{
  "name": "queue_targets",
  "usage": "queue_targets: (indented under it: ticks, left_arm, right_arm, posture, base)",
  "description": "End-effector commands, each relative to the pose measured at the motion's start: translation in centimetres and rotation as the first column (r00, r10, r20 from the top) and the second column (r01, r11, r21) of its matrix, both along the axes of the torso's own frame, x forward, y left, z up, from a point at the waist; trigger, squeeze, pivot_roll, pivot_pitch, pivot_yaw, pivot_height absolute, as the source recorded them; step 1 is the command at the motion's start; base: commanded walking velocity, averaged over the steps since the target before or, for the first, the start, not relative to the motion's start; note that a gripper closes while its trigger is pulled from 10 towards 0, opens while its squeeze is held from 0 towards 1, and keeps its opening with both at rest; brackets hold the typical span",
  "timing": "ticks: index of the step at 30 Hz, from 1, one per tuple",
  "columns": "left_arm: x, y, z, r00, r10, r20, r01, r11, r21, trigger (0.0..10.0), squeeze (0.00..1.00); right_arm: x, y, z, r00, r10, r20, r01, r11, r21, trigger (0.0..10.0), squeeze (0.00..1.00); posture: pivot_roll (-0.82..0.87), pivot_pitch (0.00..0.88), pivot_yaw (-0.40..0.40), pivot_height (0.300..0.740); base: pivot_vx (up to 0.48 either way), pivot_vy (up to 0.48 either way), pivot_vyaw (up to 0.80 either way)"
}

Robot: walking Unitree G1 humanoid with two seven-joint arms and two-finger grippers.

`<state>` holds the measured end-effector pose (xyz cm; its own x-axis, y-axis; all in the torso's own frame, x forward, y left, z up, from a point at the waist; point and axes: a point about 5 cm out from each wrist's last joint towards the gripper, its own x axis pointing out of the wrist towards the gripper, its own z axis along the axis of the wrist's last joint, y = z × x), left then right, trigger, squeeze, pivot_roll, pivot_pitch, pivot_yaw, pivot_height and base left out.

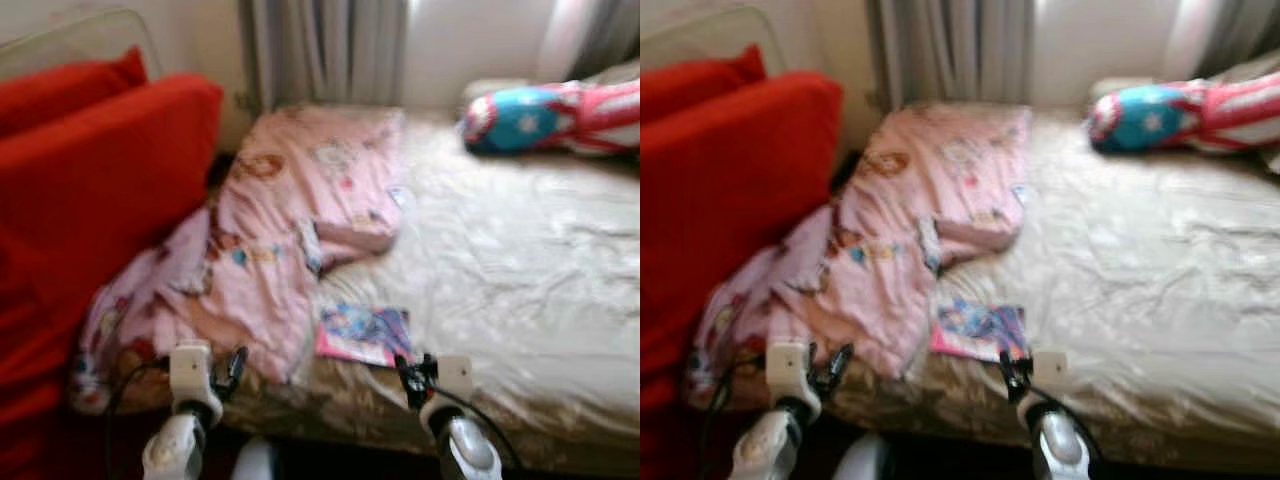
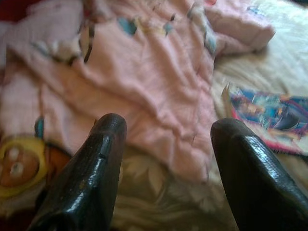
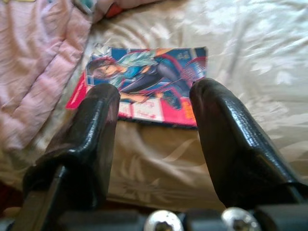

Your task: Clean up the room

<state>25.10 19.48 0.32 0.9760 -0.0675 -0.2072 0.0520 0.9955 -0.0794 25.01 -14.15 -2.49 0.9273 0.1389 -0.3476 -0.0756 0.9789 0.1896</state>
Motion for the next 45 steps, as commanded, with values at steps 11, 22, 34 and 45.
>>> queue_targets:
  ticks: [11,22,34,45]
  left_arm:
    - [0.9,-0.3,0.9,0.999,-0.023,0.031,0.023,1.000,0.011,10.0,0.00]
    - [1.3,-0.2,1.3,0.999,-0.017,0.042,0.016,1.000,0.010,10.0,0.00]
    - [1.5,-0.2,1.6,0.999,-0.016,0.050,0.016,1.000,0.012,10.0,0.00]
    - [2.0,-0.7,2.4,0.996,-0.035,0.080,0.035,0.999,0.004,10.0,0.00]
  right_arm:
    - [-0.3,0.2,-0.3,1.000,0.012,-0.018,-0.012,1.000,0.003,10.0,0.00]
    - [0.1,0.2,-0.1,1.000,0.008,-0.013,-0.008,1.000,0.021,10.0,0.00]
    - [0.2,1.1,-0.1,0.998,0.063,-0.024,-0.063,0.998,0.016,10.0,0.00]
    - [0.3,1.1,-0.2,0.998,0.046,-0.037,-0.046,0.999,0.019,10.0,0.00]
  posture:
    - [0.03,0.000,-0.020,0.642]
    - [0.04,0.000,-0.021,0.642]
    - [0.05,0.000,-0.019,0.642]
    - [0.05,0.004,-0.014,0.642]
  base:
    - [0.205,0.000,0.36]
    - [0.311,0.000,0.00]
    - [0.326,0.000,0.00]
    - [0.086,0.000,0.00]
